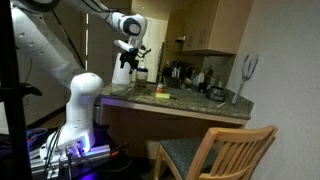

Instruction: Move the bottle to the left

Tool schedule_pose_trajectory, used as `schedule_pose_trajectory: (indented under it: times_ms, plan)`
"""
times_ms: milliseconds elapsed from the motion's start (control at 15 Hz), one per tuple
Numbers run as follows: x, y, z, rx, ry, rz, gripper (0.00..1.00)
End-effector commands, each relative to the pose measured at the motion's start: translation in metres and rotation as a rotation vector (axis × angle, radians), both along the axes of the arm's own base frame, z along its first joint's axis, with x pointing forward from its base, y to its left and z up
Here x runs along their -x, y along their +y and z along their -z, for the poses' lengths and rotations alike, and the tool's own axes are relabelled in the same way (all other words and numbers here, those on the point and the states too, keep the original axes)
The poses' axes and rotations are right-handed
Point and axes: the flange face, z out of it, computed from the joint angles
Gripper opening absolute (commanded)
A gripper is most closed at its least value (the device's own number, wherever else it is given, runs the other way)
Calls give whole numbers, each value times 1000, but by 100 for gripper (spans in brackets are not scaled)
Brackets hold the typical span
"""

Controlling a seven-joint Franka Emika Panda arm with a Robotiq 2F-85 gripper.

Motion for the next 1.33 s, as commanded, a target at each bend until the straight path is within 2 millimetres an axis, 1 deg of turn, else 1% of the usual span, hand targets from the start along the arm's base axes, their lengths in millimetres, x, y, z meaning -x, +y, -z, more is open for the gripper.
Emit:
schedule_pose_trajectory:
  times_ms: [0,67,133,267,333,400,467,600,667,733,800,867,1000,1067,1133,1200,1267]
  plan:
    - [0,0,-1,0,1,0,100]
    - [-12,16,12,24,8,11,100]
    - [-32,42,34,31,-17,62,100]
    - [-47,69,30,28,-134,155,100]
    - [-57,88,32,32,-195,190,100]
    - [-68,113,39,53,-252,208,100]
    - [-77,137,52,68,-300,238,100]
    - [-95,169,71,103,-367,312,100]
    - [-103,178,78,125,-393,352,100]
    - [-76,165,67,112,-374,298,100]
    - [-83,175,76,125,-386,325,100]
    - [-89,180,82,127,-384,336,100]
    - [-97,179,82,123,-379,348,100]
    - [-111,168,79,157,-399,391,100]
    - [-123,155,71,174,-440,448,100]
    - [-105,114,51,155,-484,514,100]
    - [-112,91,41,132,-495,574,100]
